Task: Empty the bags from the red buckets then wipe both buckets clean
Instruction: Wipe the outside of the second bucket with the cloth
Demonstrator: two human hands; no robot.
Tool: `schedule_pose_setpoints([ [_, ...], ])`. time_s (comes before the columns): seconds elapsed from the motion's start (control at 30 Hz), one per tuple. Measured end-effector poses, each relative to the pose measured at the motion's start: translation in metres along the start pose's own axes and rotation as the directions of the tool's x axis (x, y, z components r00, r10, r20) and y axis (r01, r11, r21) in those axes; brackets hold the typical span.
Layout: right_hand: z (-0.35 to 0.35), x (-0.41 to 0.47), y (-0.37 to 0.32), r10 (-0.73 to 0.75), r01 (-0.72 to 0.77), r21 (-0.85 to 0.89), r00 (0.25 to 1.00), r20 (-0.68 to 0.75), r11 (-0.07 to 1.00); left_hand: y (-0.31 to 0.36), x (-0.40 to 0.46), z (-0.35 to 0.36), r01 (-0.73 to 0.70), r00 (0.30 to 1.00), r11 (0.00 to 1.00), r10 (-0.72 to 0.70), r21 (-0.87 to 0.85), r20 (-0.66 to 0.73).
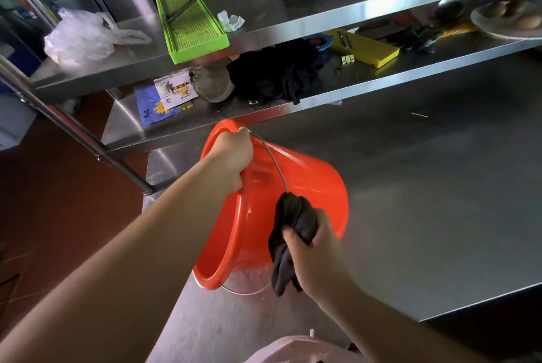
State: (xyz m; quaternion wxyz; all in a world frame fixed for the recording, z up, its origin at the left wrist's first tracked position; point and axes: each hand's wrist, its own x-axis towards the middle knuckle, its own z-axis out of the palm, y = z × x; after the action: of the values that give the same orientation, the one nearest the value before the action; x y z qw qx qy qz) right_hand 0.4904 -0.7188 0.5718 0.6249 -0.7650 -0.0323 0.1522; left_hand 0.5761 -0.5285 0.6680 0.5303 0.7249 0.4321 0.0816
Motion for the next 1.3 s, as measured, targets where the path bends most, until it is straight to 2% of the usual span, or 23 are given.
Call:
schedule_pose_setpoints([
  [0.1,-0.002,0.006,-0.003,0.005,-0.006,0.037,1.0,0.004,0.999,0.0,-0.002,0.001,-0.015,1.0,1.0,0.015,0.007,0.004],
  [0.2,-0.007,0.013,-0.012,0.008,-0.011,0.084,0.999,0.031,0.996,-0.001,-0.016,-0.007,0.136,0.981,0.988,-0.123,-0.077,0.151],
  [0.3,-0.013,0.03,-0.032,-0.024,0.017,0.135,0.998,0.058,0.991,-0.019,-0.035,-0.006,-0.001,0.975,1.0,0.0,0.004,0.223],
  [0.43,-0.01,0.043,-0.055,-0.1,0.084,0.135,0.988,0.12,0.987,-0.029,-0.042,0.004,-0.099,0.985,0.994,0.09,0.049,0.15],
  [0.5,-0.003,0.036,-0.053,-0.091,0.076,0.147,0.991,0.098,0.986,-0.023,-0.038,0.005,-0.081,0.991,0.995,0.074,0.059,0.108],
  [0.6,0.009,0.008,-0.033,-0.041,0.017,0.269,0.995,0.085,0.963,-0.018,-0.034,0.004,-0.031,0.994,0.999,0.029,0.016,0.11],
  [0.7,0.015,-0.012,-0.014,-0.034,0.013,0.203,0.995,0.099,0.979,-0.018,-0.036,0.003,-0.026,0.991,0.999,0.024,0.018,0.131],
  [0.87,0.022,-0.016,-0.02,-0.127,0.11,0.132,0.984,0.126,0.985,-0.015,-0.048,0.006,-0.057,0.991,0.995,0.046,0.085,0.128],
  [0.97,0.023,-0.015,-0.027,-0.165,0.148,0.089,0.959,0.229,0.985,-0.014,-0.048,0.006,-0.096,0.992,0.984,0.082,0.153,0.094],
  [1.07,0.01,-0.006,-0.025,-0.189,0.183,0.05,0.932,0.309,0.982,-0.015,-0.043,0.0,-0.114,0.986,0.981,0.092,0.16,0.139],
  [1.13,-0.007,0.006,-0.014,-0.179,0.161,0.098,0.96,0.214,0.982,-0.015,-0.043,-0.003,-0.068,0.979,0.996,0.054,0.066,0.195],
  [1.2,-0.03,0.025,-0.001,-0.112,0.107,0.182,0.994,0.014,0.977,-0.015,-0.043,-0.006,-0.021,0.968,0.998,0.034,-0.056,0.25],
  [1.23,-0.044,0.038,0.005,-0.051,0.071,0.212,0.994,-0.096,0.975,-0.016,-0.042,-0.008,-0.008,0.962,0.997,0.028,-0.077,0.273],
  [1.3,-0.073,0.071,0.014,0.043,0.008,0.163,0.951,-0.306,0.987,-0.017,-0.041,-0.011,0.007,0.953,0.996,0.019,-0.085,0.301],
])
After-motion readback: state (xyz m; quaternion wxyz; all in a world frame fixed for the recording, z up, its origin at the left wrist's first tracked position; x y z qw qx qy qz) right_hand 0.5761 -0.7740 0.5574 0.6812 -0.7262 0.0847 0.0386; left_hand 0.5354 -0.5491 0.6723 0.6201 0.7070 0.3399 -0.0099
